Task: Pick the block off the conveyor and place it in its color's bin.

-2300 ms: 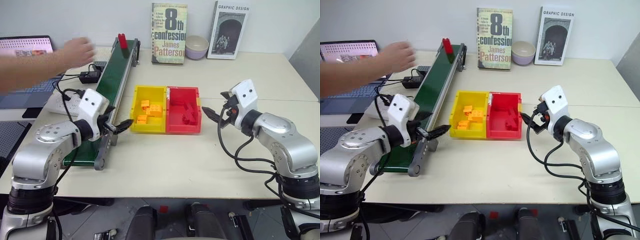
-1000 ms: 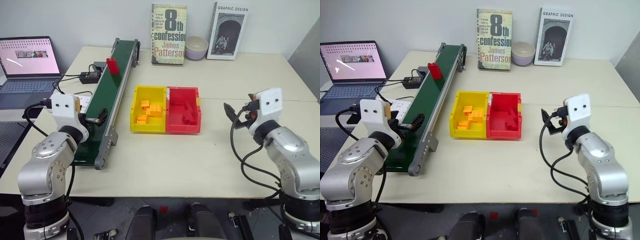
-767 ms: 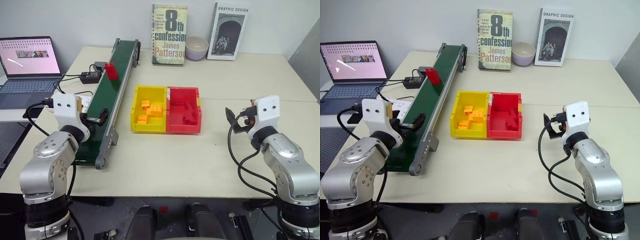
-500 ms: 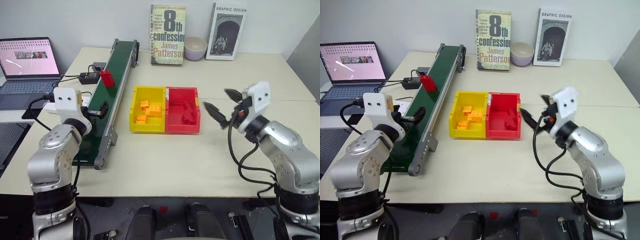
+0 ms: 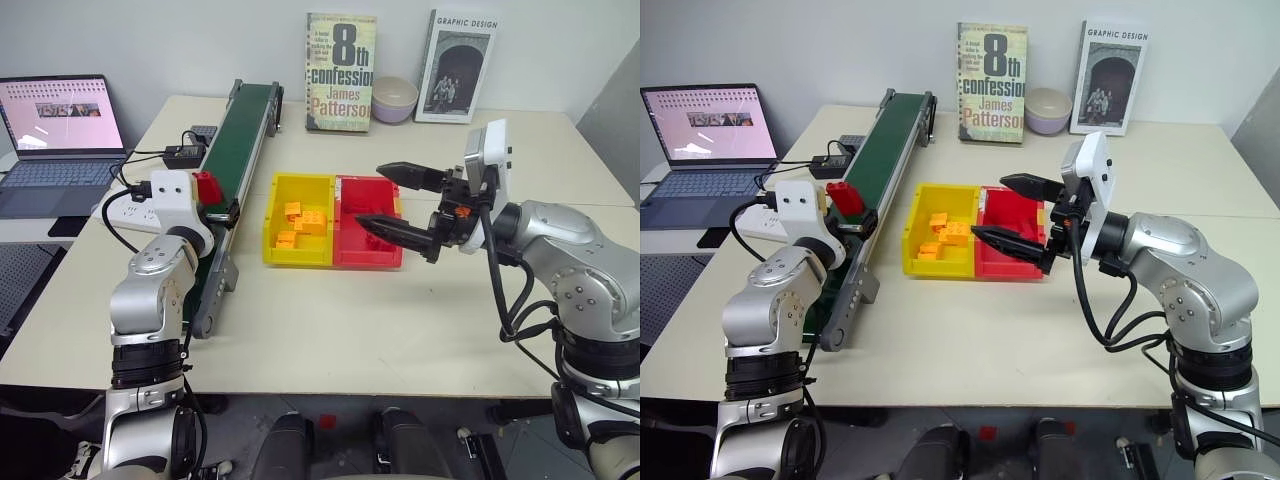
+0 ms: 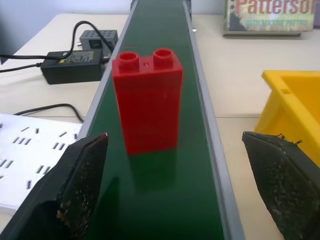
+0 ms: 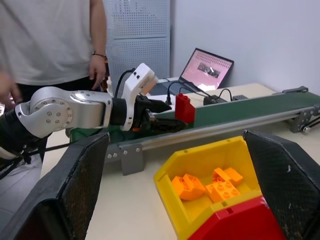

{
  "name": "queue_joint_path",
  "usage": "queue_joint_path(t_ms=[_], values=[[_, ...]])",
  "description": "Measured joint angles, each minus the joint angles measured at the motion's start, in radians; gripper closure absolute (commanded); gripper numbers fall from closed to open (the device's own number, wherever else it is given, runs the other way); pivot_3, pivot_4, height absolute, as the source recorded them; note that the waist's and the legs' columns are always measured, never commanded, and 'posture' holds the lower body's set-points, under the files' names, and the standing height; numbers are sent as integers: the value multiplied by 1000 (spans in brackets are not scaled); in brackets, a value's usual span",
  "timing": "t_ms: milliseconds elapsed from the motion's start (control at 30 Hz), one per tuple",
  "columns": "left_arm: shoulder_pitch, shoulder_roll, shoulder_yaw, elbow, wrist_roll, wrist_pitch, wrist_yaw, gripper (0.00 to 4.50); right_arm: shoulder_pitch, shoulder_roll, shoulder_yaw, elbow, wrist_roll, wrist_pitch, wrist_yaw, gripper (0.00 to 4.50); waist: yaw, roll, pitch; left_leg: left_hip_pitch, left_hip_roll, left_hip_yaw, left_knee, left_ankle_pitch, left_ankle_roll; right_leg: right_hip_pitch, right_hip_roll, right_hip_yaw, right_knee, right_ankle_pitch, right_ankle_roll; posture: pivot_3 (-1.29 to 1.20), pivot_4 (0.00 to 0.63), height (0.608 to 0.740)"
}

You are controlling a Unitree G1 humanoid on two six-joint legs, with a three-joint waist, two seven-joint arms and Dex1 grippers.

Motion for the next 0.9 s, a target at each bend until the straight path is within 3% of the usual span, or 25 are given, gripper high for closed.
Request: queue_joint_path(t_ms=[167,267,667,900], values=[[-5,2,2,43,28,-19,26,45,3,-19,15,1,-3,-14,24,0,0,0,0,0,0,0,0,0,0,0,0,0,0,0,0,0,150,740],[-5,0,12,47,19,-19,19,419,3,-25,20,1,-2,-14,24,0,0,0,0,0,0,0,0,0,0,0,-1,0,0,0,0,0,150,740],[119,-21,116,-244,-79,224,58,2995,-22,-29,25,26,-1,-22,20,0,0,0,0,0,0,0,0,0,0,0,-1,0,0,0,0,0,150,740],[121,-21,120,-287,-79,288,73,2968,-31,-23,36,44,-1,-34,29,0,0,0,0,0,0,0,0,0,0,0,-1,0,-1,0,0,0,150,740]])
